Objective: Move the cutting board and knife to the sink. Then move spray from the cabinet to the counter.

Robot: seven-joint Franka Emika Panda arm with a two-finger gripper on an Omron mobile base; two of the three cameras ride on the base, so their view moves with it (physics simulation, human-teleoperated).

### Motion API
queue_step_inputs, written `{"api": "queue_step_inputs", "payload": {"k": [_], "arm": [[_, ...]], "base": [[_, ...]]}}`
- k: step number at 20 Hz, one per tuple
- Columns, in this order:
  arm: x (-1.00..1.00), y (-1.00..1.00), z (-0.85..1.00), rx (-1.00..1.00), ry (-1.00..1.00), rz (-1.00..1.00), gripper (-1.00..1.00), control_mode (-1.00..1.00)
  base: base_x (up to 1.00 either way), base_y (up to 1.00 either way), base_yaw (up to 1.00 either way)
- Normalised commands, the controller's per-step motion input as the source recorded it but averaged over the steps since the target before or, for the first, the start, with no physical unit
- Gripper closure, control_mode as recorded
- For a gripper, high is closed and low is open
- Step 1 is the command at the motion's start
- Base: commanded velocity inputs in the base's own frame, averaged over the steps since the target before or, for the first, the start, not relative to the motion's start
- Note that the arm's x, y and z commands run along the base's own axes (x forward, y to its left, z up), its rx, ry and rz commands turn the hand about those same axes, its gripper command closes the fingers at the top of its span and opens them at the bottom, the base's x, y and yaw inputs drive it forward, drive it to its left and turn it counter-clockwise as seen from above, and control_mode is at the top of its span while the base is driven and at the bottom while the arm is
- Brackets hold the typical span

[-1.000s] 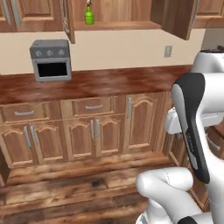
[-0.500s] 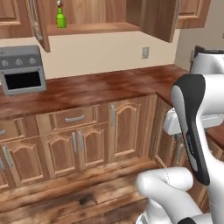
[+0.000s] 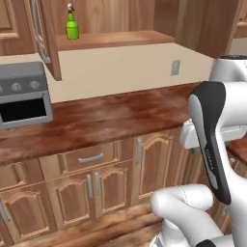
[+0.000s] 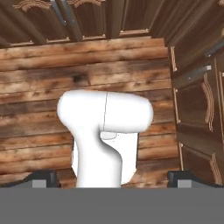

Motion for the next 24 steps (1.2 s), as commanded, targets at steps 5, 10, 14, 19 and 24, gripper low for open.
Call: {"api": "queue_step_inputs", "payload": {"k": [5,10,14,19,24], "arm": [[0.00,0.00,0.00,0.00,0.00,0.00,-1.00,1.00],[0.00,0.00,0.00,0.00,0.00,0.00,-1.00,1.00],[0.00,0.00,0.00,0.00,0.00,0.00,-1.00,1.00],[0.00,0.00,0.00,0.00,0.00,0.00,-1.00,1.00],[0.00,0.00,0.00,0.00,0.00,0.00,-1.00,1.00]], "base": [[0.83,0.04,0.00],[0.31,0.20,0.05],[0.17,0.17,0.12],[0.27,0.16,0.30],[0.23,0.04,0.26]]}}
